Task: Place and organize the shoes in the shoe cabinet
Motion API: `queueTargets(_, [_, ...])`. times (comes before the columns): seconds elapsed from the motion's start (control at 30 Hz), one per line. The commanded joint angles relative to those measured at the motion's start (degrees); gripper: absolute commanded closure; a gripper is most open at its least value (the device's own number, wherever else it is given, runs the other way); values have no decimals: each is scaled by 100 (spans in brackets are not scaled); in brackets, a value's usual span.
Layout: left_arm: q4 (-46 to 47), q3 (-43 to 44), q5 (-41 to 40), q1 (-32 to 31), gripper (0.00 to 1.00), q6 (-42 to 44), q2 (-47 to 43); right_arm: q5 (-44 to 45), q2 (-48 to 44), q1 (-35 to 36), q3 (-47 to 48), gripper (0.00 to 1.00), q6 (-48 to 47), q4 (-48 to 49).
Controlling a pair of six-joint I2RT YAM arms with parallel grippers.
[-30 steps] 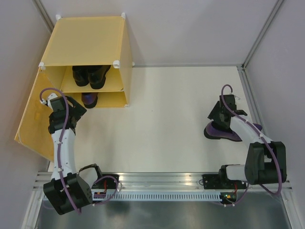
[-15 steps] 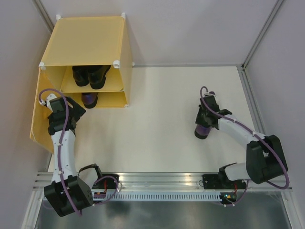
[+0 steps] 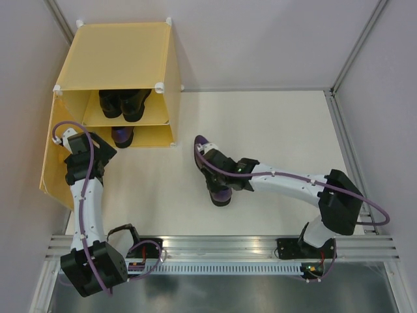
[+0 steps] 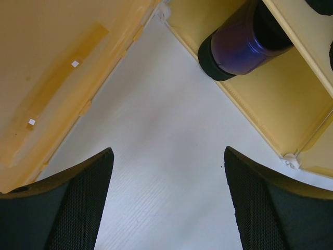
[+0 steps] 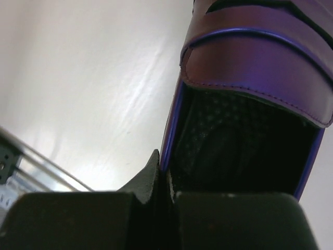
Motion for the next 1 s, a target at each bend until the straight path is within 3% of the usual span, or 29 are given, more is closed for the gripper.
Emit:
queueTargets(0.0, [-4, 7, -97, 7, 11, 164, -142, 301, 284, 705, 692, 99, -218, 136])
queueTargets(0.23, [-4, -10, -97, 7, 11, 156, -142, 275, 1303, 1383, 1739, 99, -420, 206])
queueTargets(0.73, [-40, -45, -184, 16, 10, 138, -186, 697, 3238, 1445, 3866, 99, 142, 795])
queueTargets(0.87, [-48, -54, -219, 16, 10, 138, -195, 925, 3520, 1437, 4210, 85, 318, 822])
queueTargets(0.9, [-57, -45, -246, 16, 10, 138, -204, 908, 3520, 1410, 4219, 74, 344, 830])
queueTargets(0.97, [-83, -45, -369, 16, 10, 103, -221, 785, 3468, 1393, 4201, 62, 309, 778])
